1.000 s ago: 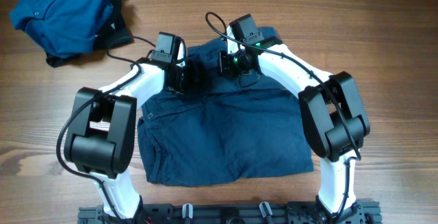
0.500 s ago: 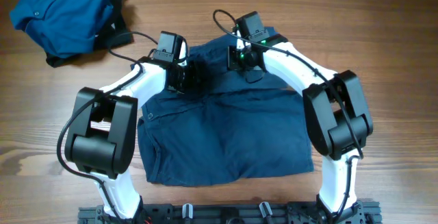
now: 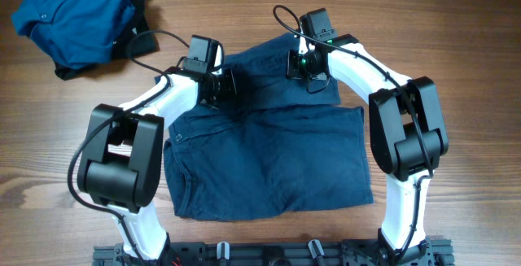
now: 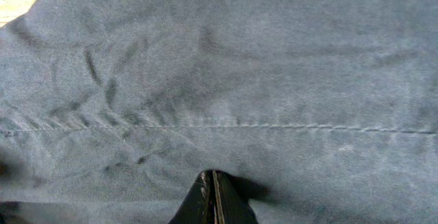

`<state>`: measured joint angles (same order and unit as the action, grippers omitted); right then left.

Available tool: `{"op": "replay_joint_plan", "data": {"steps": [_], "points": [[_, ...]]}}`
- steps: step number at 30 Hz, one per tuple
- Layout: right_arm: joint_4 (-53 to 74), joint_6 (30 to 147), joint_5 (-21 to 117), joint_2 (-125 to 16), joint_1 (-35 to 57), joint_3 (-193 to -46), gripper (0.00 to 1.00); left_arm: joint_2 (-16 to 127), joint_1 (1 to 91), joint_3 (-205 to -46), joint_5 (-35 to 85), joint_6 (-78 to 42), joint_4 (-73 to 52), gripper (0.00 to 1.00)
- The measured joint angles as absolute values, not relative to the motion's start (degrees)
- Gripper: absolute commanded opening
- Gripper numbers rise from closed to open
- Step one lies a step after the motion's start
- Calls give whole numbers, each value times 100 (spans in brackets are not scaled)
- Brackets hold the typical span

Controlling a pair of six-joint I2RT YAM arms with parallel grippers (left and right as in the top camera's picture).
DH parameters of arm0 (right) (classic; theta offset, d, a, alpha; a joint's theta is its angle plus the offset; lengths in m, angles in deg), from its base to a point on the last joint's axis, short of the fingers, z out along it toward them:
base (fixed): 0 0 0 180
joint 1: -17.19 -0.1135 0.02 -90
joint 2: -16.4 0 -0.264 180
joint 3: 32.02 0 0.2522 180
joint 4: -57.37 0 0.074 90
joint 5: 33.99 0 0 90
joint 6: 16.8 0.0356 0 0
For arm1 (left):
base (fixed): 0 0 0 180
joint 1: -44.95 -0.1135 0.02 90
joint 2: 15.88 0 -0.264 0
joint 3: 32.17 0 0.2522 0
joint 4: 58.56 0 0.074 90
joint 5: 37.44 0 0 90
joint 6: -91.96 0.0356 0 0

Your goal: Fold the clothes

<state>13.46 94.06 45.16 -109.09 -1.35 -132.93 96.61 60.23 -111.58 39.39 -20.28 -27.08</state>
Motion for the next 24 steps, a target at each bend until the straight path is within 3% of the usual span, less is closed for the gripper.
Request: {"op": "replay_joint_plan", "data": {"steps": [18, 24], "points": [[848, 9387, 4721, -10911, 765, -13407, 4, 9644, 4970, -11189, 4510, -1128, -2861, 39], [793, 9389, 5099, -10896, 759, -13425, 4, 9698, 4784, -11136, 4748, -905, -3283, 33]]}}
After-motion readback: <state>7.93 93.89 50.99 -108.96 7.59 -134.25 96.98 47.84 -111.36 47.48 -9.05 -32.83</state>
